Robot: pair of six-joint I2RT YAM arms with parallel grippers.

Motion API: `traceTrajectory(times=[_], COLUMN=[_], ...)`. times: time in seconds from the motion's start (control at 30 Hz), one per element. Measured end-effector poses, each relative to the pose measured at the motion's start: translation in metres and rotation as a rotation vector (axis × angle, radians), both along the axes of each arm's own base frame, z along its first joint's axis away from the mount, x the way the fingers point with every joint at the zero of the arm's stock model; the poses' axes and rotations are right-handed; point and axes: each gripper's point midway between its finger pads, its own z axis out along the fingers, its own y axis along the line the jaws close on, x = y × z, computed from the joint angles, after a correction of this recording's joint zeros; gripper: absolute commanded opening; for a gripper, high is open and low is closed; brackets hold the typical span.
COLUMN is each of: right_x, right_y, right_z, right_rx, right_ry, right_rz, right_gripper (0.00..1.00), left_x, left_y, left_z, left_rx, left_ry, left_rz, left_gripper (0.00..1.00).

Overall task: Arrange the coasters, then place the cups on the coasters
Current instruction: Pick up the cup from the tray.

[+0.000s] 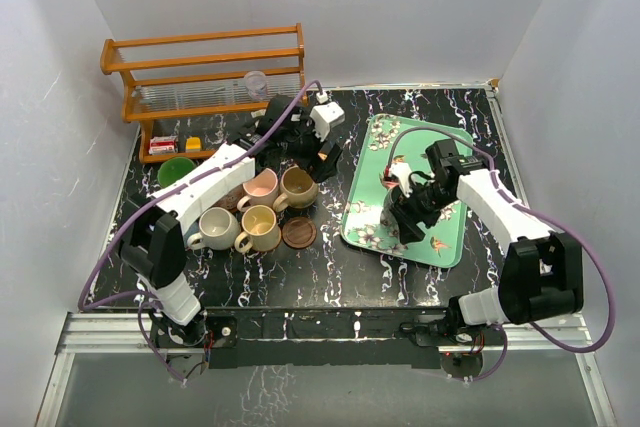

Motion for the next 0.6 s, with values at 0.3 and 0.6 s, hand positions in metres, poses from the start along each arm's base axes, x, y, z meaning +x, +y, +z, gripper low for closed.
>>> traceTrajectory(times=[0.3,0.6], right_x=[0.020,0.074], right_y=[-0.007,-0.017], right_z=[0.026,0.054], right_rx=[-0.034,-0.094], right_ry=[-0.121,-0.312], right_rz=[-0.051,-0.144], right_gripper=[0.70,0.68], left_x=[0.006,0.009], left_y=[0.010,0.016], left_z=[0.015,0.012], left_rx=[-0.020,-0.017], left_ry=[-0.030,-0.025], left_rz=[0.025,0.039], left_gripper=[0.95,0.95])
